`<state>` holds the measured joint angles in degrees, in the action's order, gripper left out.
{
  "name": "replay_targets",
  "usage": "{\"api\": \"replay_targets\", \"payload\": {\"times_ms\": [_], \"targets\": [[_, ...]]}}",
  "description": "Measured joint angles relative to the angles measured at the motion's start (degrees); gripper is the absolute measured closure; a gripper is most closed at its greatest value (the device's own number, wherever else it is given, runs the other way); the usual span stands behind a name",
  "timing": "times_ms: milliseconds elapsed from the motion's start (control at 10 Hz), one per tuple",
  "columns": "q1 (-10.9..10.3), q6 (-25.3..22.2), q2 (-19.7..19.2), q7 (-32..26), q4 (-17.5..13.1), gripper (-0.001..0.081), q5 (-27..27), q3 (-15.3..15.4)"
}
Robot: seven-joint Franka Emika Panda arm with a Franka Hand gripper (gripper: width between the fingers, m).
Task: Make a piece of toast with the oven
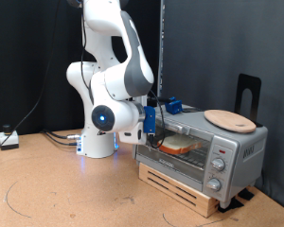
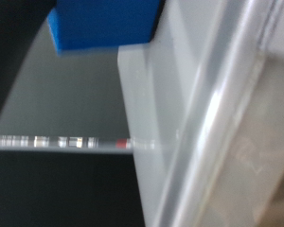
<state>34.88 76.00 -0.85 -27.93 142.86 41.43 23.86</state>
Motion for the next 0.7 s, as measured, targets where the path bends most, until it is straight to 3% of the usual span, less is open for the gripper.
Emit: {"api": "replay_targets", "payload": {"times_ms": [200, 400, 700], "targets": [[0.7, -0.1, 2.7, 1.8, 2.6, -0.0001, 4.2, -0.5], [1.5, -1.9, 4.8, 1.9, 3.6, -0.0001, 4.4, -1.4], [3.7, -1.0, 6.8, 2.7, 2.8, -0.0001, -1.9, -3.5]]}}
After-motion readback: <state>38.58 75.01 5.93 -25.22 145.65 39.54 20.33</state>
